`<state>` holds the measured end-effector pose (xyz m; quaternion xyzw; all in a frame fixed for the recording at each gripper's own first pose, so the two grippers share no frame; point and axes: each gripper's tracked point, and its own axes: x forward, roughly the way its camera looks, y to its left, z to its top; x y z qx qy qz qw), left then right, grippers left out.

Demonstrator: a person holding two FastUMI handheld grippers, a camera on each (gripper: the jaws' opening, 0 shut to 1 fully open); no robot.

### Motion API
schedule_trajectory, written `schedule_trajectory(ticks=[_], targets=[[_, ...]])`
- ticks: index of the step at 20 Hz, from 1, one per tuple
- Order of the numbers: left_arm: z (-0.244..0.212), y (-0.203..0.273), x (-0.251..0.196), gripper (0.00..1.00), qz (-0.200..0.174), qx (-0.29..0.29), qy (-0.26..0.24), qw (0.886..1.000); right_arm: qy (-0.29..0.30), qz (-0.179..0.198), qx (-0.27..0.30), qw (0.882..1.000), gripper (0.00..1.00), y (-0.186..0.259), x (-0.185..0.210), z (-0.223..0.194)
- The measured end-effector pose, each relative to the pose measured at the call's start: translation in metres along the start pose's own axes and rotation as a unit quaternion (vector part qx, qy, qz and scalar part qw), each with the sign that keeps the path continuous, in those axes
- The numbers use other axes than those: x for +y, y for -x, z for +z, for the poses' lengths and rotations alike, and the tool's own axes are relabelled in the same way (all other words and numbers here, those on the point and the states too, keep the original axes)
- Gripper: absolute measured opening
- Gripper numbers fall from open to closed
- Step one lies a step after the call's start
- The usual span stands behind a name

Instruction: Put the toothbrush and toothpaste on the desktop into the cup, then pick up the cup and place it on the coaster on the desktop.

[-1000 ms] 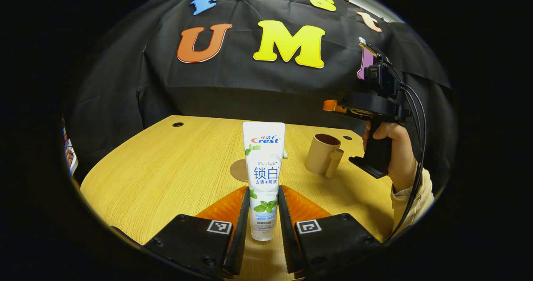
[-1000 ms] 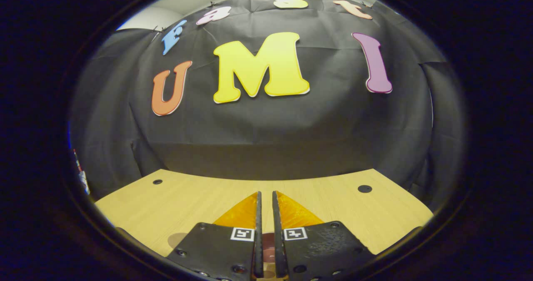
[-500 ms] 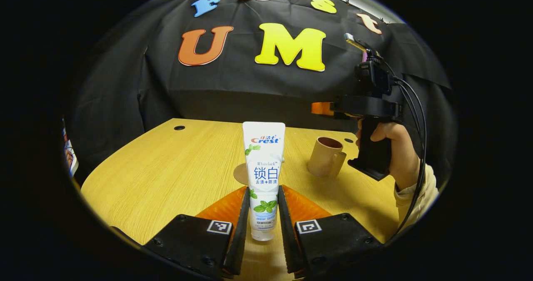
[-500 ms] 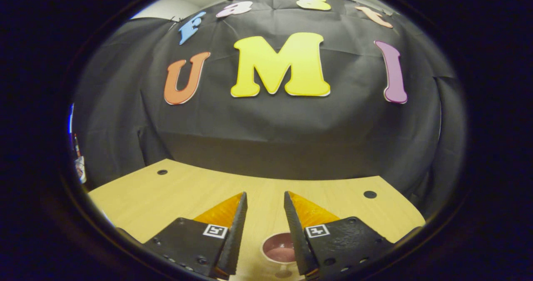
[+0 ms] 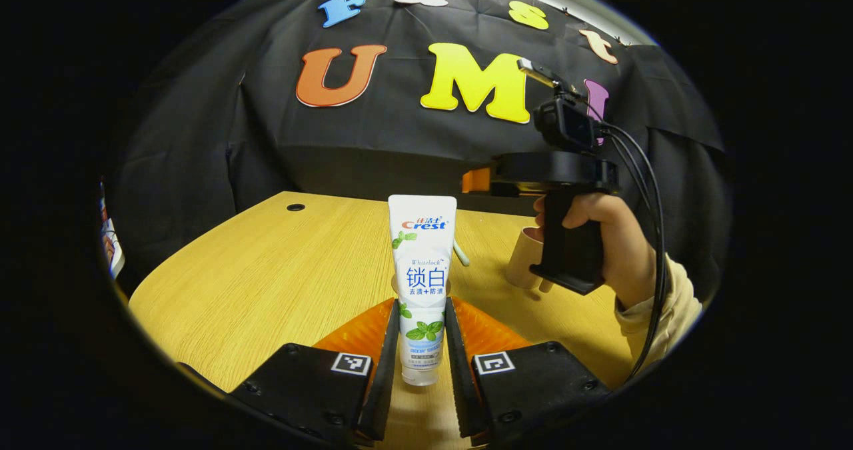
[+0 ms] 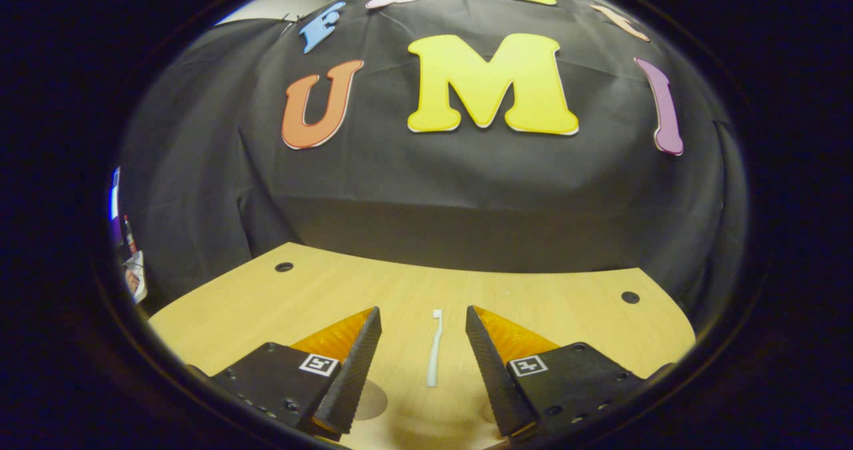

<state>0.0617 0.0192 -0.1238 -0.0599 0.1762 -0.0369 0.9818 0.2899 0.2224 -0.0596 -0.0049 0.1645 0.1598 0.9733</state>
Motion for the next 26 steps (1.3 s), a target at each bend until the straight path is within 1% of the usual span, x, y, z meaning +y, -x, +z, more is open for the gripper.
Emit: schedule_trajectory(ticks=[1, 5, 7, 8, 9, 10, 11, 12, 13, 14, 15, 16, 18, 19, 21, 22, 24, 25, 26], targets=[[0.000, 0.000, 0.003, 0.42, 0.000, 0.000, 0.002, 1.000, 0.000, 0.007, 0.012, 1.000, 0.77, -0.010, 0.008, -0.008], [-0.002, -0.008, 0.014, 0.42, 0.001, 0.000, 0.009, 1.000, 0.003, -0.031, 0.048, 0.998, 0.78, -0.052, 0.005, -0.035], [-0.004, -0.012, 0.021, 0.42, 0.005, 0.006, 0.010, 1.000, -0.006, -0.047, 0.068, 0.997, 0.78, -0.073, 0.000, -0.052], [-0.004, -0.013, 0.023, 0.38, 0.008, 0.007, 0.009, 1.000, -0.009, -0.051, 0.081, 0.995, 0.78, -0.081, -0.002, -0.061], [-0.005, -0.015, 0.027, 0.42, 0.011, 0.009, 0.009, 1.000, -0.015, -0.056, 0.095, 0.994, 0.82, -0.090, -0.004, -0.070], [-0.006, -0.018, 0.029, 0.42, 0.013, 0.010, 0.009, 1.000, -0.023, -0.056, 0.103, 0.993, 0.78, -0.096, -0.004, -0.075], [-0.008, -0.021, 0.031, 0.42, 0.013, 0.014, 0.009, 1.000, -0.025, -0.063, 0.102, 0.992, 0.78, -0.100, -0.006, -0.076], [-0.009, -0.023, 0.032, 0.42, 0.014, 0.018, 0.010, 1.000, -0.022, -0.070, 0.098, 0.992, 0.65, -0.103, -0.008, -0.075], [-0.012, -0.026, 0.033, 0.42, 0.014, 0.022, 0.011, 1.000, -0.018, -0.075, 0.092, 0.993, 0.66, -0.105, -0.010, -0.074], [-0.015, -0.028, 0.033, 0.42, 0.014, 0.027, 0.012, 0.999, -0.015, -0.083, 0.088, 0.993, 0.64, -0.110, -0.014, -0.072], [-0.016, -0.030, 0.033, 0.42, 0.014, 0.030, 0.012, 0.999, -0.017, -0.088, 0.090, 0.992, 0.65, -0.115, -0.018, -0.074], [-0.017, -0.032, 0.034, 0.42, 0.015, 0.032, 0.012, 0.999, -0.026, -0.087, 0.096, 0.991, 0.55, -0.119, -0.020, -0.076], [-0.016, -0.035, 0.035, 0.42, 0.016, 0.034, 0.013, 0.999, -0.051, -0.088, 0.113, 0.988, 0.47, -0.125, -0.025, -0.085], [-0.015, -0.036, 0.035, 0.42, 0.017, 0.034, 0.014, 0.999, -0.052, -0.092, 0.121, 0.987, 0.47, -0.126, -0.029, -0.089], [-0.015, -0.038, 0.035, 0.42, 0.019, 0.034, 0.014, 0.999, -0.055, -0.085, 0.132, 0.986, 0.39, -0.129, -0.028, -0.098], [-0.016, -0.039, 0.035, 0.42, 0.020, 0.034, 0.015, 0.999, -0.061, -0.081, 0.138, 0.985, 0.38, -0.130, -0.028, -0.102], [-0.018, -0.041, 0.034, 0.42, 0.020, 0.037, 0.016, 0.999, -0.067, -0.078, 0.138, 0.985, 0.39, -0.131, -0.028, -0.100], [-0.019, -0.042, 0.033, 0.42, 0.018, 0.039, 0.017, 0.999, -0.073, -0.072, 0.138, 0.985, 0.36, -0.134, -0.026, -0.103], [-0.020, -0.042, 0.032, 0.42, 0.018, 0.042, 0.018, 0.999, -0.079, -0.075, 0.141, 0.984, 0.21, -0.128, -0.025, -0.098]])
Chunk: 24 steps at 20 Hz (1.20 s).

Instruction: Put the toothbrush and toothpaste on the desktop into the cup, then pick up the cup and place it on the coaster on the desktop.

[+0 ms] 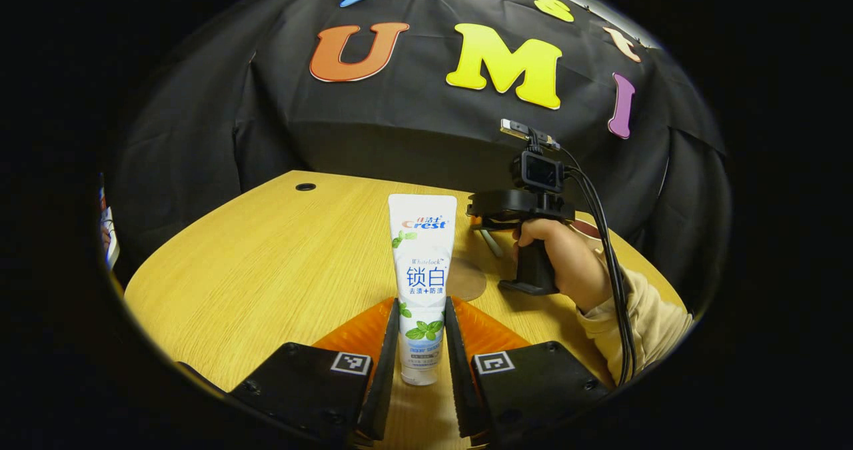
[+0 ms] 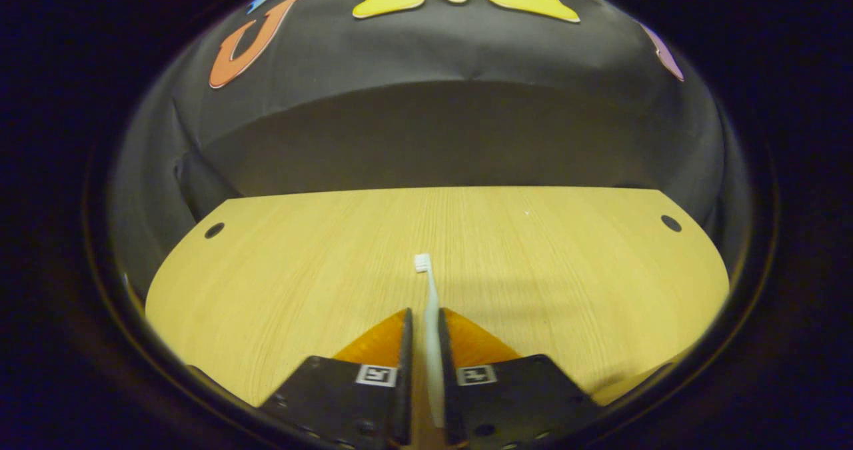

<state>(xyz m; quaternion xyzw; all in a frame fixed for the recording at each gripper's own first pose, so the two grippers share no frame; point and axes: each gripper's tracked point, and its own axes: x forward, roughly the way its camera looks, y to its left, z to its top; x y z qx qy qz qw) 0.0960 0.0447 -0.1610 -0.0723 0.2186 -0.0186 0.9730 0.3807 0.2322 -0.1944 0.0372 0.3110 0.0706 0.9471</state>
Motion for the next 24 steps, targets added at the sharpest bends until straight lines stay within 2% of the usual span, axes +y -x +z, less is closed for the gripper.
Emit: schedule_trajectory(ticks=[1, 2, 3, 4, 7, 12, 15, 18, 24], targets=[[-0.001, 0.000, -0.001, 0.42, 0.000, 0.001, 0.001, 1.000, -0.004, 0.003, 0.000, 1.000, 0.06, -0.004, 0.000, -0.002], [-0.002, 0.000, -0.001, 0.42, 0.000, 0.002, 0.001, 1.000, -0.003, 0.004, 0.002, 1.000, 0.11, -0.004, 0.000, -0.002], [-0.002, 0.000, 0.000, 0.42, 0.001, 0.003, 0.000, 1.000, -0.001, 0.003, 0.002, 1.000, 0.11, 0.001, 0.000, -0.001], [-0.002, 0.000, -0.001, 0.42, 0.001, 0.003, 0.000, 1.000, 0.003, 0.003, 0.002, 1.000, 0.03, -0.002, 0.000, -0.003], [-0.001, 0.003, -0.002, 0.42, 0.004, 0.002, -0.004, 1.000, 0.025, 0.003, 0.006, 1.000, 0.03, 0.001, 0.003, -0.006], [0.002, 0.010, 0.002, 0.42, 0.016, -0.008, -0.019, 1.000, 0.010, 0.048, 0.018, 0.999, 0.03, 0.026, 0.025, -0.010], [0.001, 0.019, -0.002, 0.42, 0.021, -0.015, -0.031, 0.999, 0.001, 0.070, -0.004, 0.998, 0.03, 0.061, 0.033, 0.004], [-0.004, 0.026, -0.010, 0.42, 0.014, -0.011, -0.021, 1.000, -0.001, 0.089, -0.038, 0.995, 0.03, 0.104, 0.035, 0.024], [-0.005, 0.038, -0.043, 0.42, -0.012, -0.020, -0.030, 0.999, -0.001, 0.099, -0.107, 0.989, 0.03, 0.174, 0.005, 0.058]])
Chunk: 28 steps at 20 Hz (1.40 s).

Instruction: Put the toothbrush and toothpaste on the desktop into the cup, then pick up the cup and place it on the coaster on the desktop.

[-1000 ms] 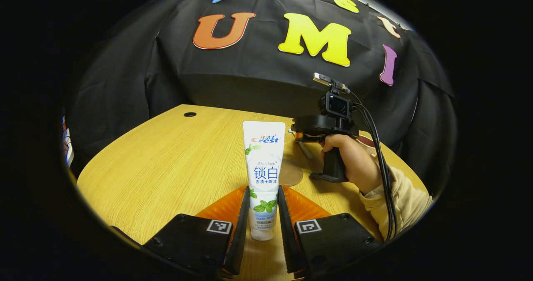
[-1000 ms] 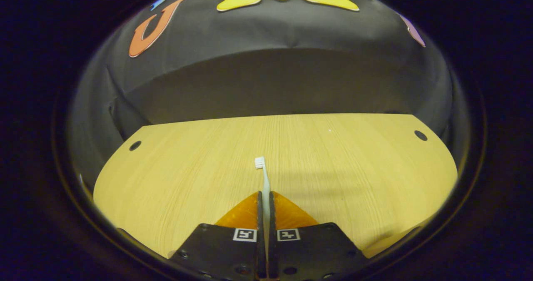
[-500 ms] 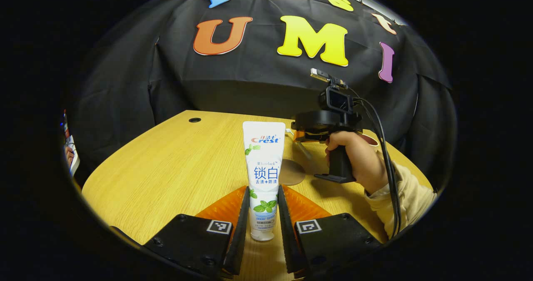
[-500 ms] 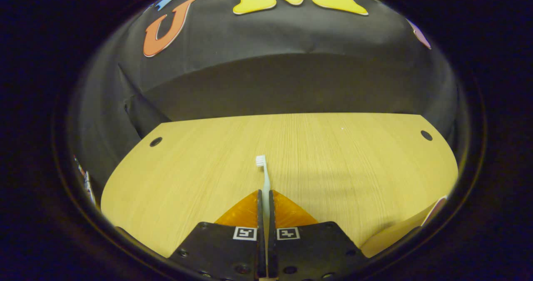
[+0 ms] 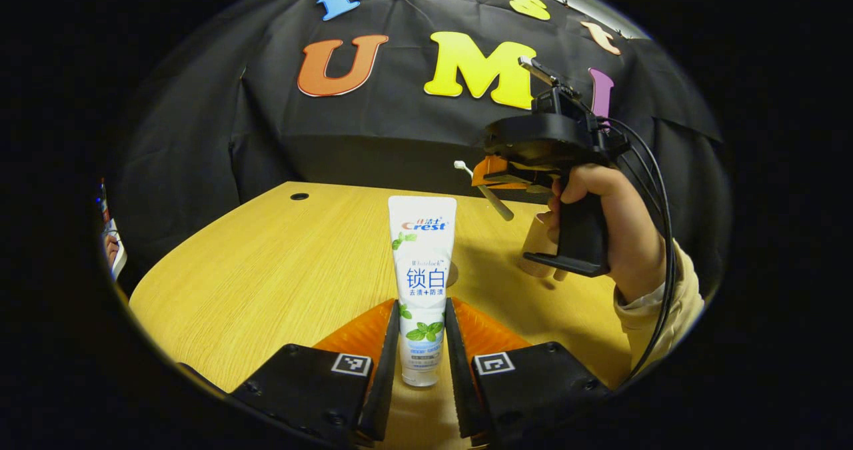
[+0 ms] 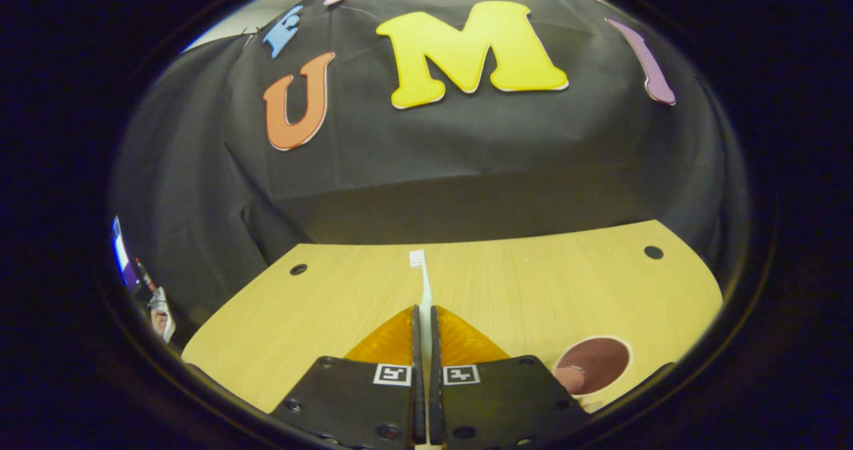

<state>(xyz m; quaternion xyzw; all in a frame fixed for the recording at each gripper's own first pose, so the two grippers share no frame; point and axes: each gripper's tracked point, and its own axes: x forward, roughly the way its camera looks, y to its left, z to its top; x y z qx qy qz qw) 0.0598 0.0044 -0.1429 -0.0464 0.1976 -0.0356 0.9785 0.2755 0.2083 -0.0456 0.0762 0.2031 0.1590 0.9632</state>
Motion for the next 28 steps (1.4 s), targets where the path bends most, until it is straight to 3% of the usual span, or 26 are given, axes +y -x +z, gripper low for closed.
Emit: schedule_trajectory(ticks=[5, 10, 17, 28], targets=[[-0.005, -0.001, -0.021, 0.42, -0.015, 0.010, -0.003, 1.000, -0.006, -0.005, -0.068, 0.998, 0.02, 0.032, -0.046, 0.032], [-0.002, -0.005, -0.036, 0.42, -0.021, 0.009, -0.010, 1.000, 0.005, -0.020, -0.130, 0.991, 0.02, 0.035, -0.101, 0.055], [-0.003, -0.020, -0.056, 0.42, -0.031, 0.015, -0.012, 0.999, 0.000, -0.026, -0.101, 0.995, 0.03, 0.001, -0.136, 0.028], [-0.010, -0.019, -0.062, 0.42, -0.032, 0.024, -0.009, 0.999, -0.027, -0.006, -0.102, 0.994, 0.03, 0.009, -0.137, 0.028]])
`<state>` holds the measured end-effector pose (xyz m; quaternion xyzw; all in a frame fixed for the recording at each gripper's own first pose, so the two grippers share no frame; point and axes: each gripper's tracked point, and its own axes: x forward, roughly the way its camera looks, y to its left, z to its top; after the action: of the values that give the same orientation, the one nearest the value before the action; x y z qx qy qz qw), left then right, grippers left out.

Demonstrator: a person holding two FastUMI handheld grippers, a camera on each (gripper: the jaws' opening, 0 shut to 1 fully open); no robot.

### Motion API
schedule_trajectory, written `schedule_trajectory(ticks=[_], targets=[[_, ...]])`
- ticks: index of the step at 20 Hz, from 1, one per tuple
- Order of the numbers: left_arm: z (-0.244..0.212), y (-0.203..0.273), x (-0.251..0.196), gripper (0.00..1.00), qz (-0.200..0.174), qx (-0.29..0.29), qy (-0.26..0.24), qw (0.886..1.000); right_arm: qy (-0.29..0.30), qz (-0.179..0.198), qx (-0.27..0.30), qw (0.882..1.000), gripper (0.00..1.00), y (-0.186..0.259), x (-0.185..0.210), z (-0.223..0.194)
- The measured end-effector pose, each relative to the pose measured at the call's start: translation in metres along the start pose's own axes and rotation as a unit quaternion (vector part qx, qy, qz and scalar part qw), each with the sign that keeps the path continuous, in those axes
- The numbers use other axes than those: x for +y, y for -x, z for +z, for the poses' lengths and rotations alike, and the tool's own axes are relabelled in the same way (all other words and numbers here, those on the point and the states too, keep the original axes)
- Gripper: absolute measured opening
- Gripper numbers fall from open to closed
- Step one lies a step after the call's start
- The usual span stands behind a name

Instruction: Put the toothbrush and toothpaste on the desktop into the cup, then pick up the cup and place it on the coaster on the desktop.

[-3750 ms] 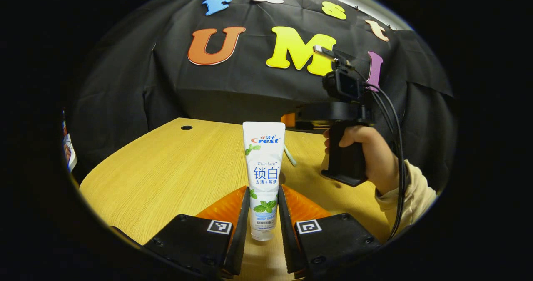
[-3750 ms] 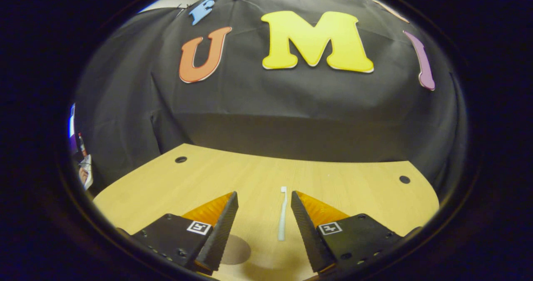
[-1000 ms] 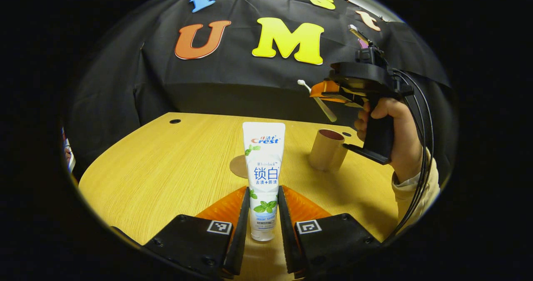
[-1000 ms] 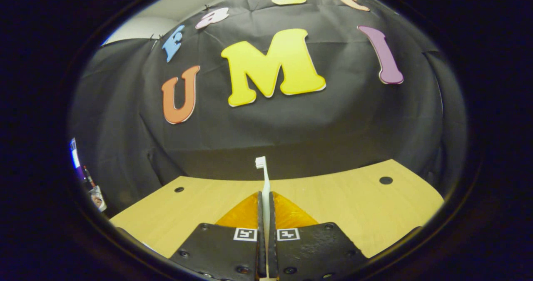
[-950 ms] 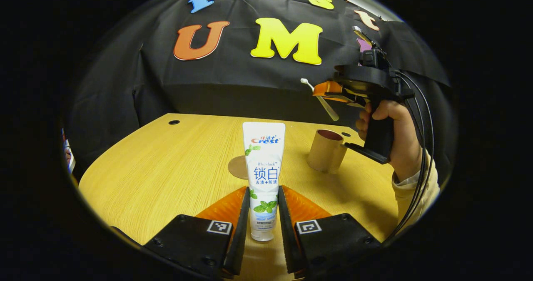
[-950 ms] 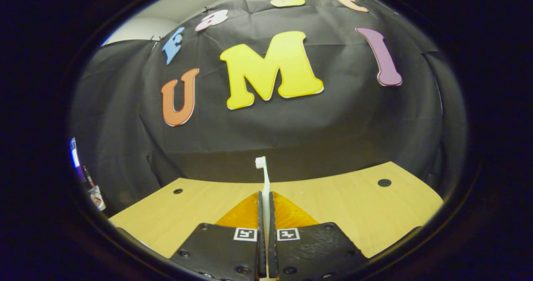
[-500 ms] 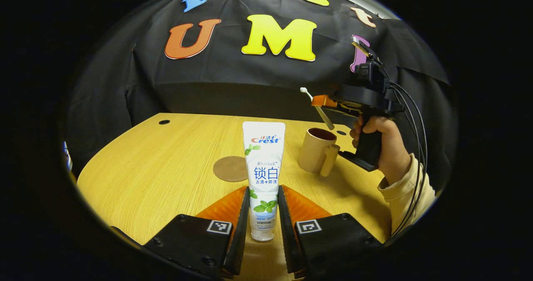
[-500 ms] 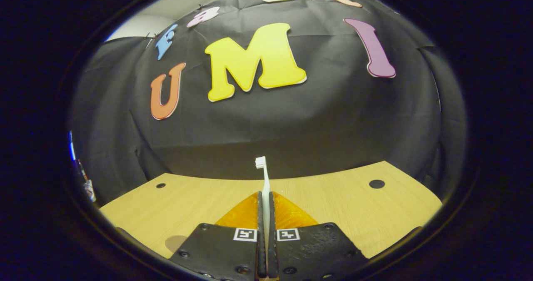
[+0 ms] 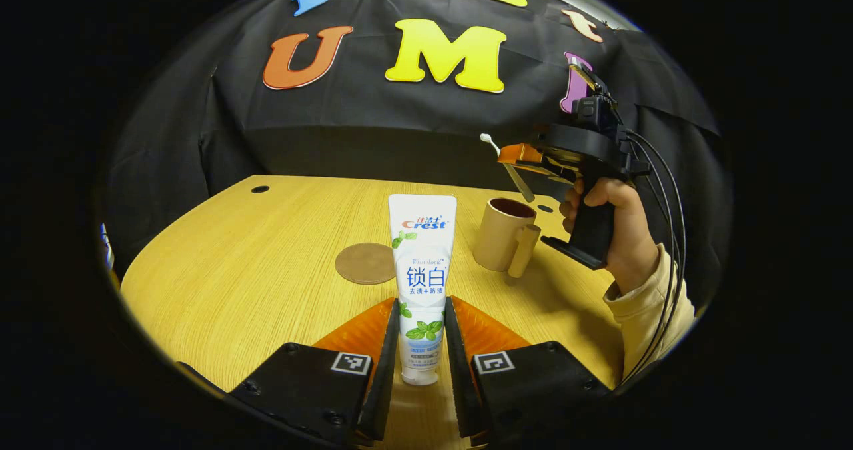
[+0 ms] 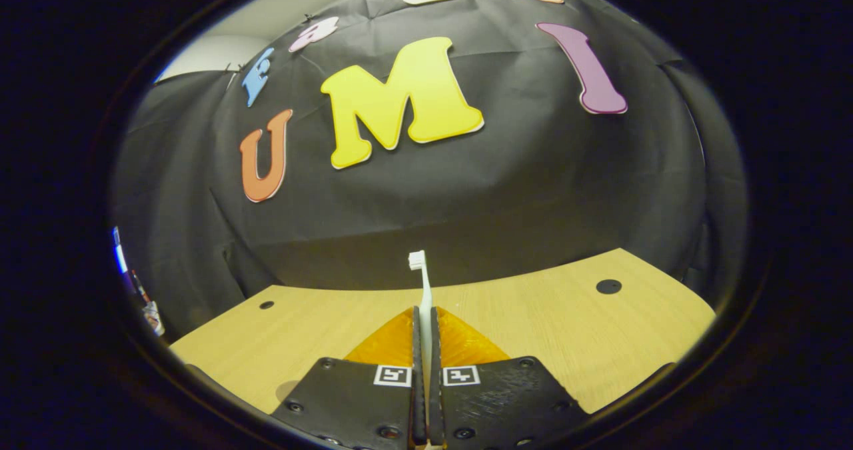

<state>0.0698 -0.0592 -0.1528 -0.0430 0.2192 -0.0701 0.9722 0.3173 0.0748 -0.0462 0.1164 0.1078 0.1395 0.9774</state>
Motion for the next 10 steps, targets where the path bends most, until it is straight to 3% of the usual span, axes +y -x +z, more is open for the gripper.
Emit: schedule_trajectory(ticks=[9, 10], targets=[[0.002, 0.001, -0.002, 0.42, 0.003, -0.003, -0.009, 1.000, -0.028, 0.005, 0.018, 0.999, 0.06, -0.001, -0.003, -0.012], [0.002, 0.001, -0.001, 0.37, 0.003, -0.003, -0.009, 1.000, -0.027, 0.006, 0.019, 0.999, 0.06, -0.001, -0.004, -0.012]])
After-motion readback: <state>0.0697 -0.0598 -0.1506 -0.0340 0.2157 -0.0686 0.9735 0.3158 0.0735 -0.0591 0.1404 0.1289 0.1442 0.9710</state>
